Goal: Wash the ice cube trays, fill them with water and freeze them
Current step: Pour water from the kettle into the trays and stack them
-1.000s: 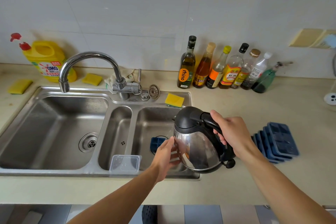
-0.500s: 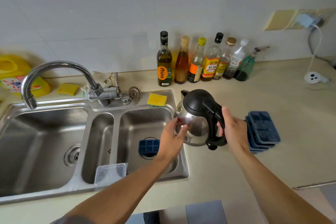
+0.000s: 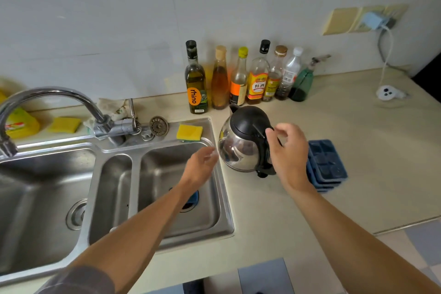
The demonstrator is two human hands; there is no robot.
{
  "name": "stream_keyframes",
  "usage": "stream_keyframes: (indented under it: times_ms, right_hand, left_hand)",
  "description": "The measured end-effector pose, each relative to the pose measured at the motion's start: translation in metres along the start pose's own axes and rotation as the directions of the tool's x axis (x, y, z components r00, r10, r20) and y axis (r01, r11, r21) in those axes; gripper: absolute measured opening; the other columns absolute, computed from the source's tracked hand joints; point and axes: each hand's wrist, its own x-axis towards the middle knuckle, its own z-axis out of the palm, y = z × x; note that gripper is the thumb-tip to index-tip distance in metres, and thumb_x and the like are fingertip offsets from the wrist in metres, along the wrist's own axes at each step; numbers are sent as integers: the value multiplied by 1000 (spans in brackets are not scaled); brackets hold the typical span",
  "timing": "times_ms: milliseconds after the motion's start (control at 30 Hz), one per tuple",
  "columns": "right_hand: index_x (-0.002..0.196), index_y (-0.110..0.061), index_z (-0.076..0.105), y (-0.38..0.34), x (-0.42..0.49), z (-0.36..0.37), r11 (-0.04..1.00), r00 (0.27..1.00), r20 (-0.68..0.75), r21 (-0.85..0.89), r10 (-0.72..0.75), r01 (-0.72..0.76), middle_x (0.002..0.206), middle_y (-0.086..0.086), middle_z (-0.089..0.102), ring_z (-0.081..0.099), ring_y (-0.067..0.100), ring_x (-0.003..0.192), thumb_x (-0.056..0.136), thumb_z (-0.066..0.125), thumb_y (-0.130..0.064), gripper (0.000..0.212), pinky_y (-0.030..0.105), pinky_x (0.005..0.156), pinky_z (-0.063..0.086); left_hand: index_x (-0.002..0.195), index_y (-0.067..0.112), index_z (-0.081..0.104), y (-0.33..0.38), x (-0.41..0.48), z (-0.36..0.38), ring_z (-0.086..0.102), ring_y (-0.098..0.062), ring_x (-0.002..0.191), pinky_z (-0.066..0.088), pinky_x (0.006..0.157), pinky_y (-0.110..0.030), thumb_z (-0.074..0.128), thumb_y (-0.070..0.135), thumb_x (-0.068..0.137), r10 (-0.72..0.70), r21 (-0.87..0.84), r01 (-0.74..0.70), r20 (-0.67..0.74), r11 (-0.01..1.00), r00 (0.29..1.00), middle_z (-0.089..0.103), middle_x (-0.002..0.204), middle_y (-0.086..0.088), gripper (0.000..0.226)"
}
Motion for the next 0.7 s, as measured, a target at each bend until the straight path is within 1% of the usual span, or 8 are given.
stream_keyframes:
  times_ms: [67,167,233,333,467,533,600,700]
  right_hand:
    - [101,-15,67,-16,-9,6,990,989,31,22,-142,141,94,-7,63,56,8,89,95,68,-25,11,10,74,40]
    - [94,-19,68,-38,-28,29,991,953,285,116,-100,69,83,-10,66,62,4,80,95,68,-26,7,7,67,43]
    - [94,-21,68,-49,-46,53,996,860,508,94,-54,6,83,-12,67,63,0,79,95,67,-30,9,9,66,43]
    - [95,-23,68,-57,-85,98,999,648,761,12,22,-49,88,-12,68,64,2,84,95,65,-36,13,19,69,46]
    - [95,-13,67,-55,-145,159,989,393,908,-128,147,-73,91,0,71,68,18,84,95,65,-34,21,33,78,51]
    - [84,-4,61,-51,-172,185,982,299,935,-178,191,-71,78,11,65,61,21,72,96,64,-31,29,33,72,47]
    - [78,-8,59,-47,-191,207,971,250,938,-229,239,-68,68,11,53,55,22,63,96,63,-29,28,32,63,41]
    - [96,-2,65,-41,-207,230,952,218,927,-291,304,-90,66,5,60,60,19,57,98,63,-31,28,27,48,43]
  left_hand:
    - [125,15,65,-23,-12,-18,64,-6,90,46,70,-16,58,31,102,-73,41,78,-108,996,991,68,102,9,29]
    - [116,17,69,-62,-41,-57,63,-5,83,41,62,-14,57,28,102,-161,102,195,-274,975,948,69,94,8,21]
    - [106,17,71,-87,-66,-89,65,-16,82,44,65,-22,58,23,101,-221,99,281,-396,955,891,70,89,4,15]
    - [90,16,69,-122,-106,-134,65,-27,79,46,63,-30,58,21,97,-315,116,432,-523,894,792,70,81,-4,14]
    - [110,10,70,-168,-146,-170,67,-34,95,52,82,-36,65,21,93,-453,176,605,-511,777,730,73,105,-14,21]
    - [117,9,68,-185,-158,-173,68,-35,101,55,89,-39,68,24,93,-508,211,640,-450,739,735,73,111,-15,28]
    - [116,10,69,-198,-161,-169,68,-35,100,56,87,-40,66,25,94,-518,255,632,-395,732,759,74,109,-14,27]
    - [111,13,71,-207,-155,-165,68,-35,96,57,80,-39,62,22,94,-493,293,592,-348,750,797,74,101,-13,21]
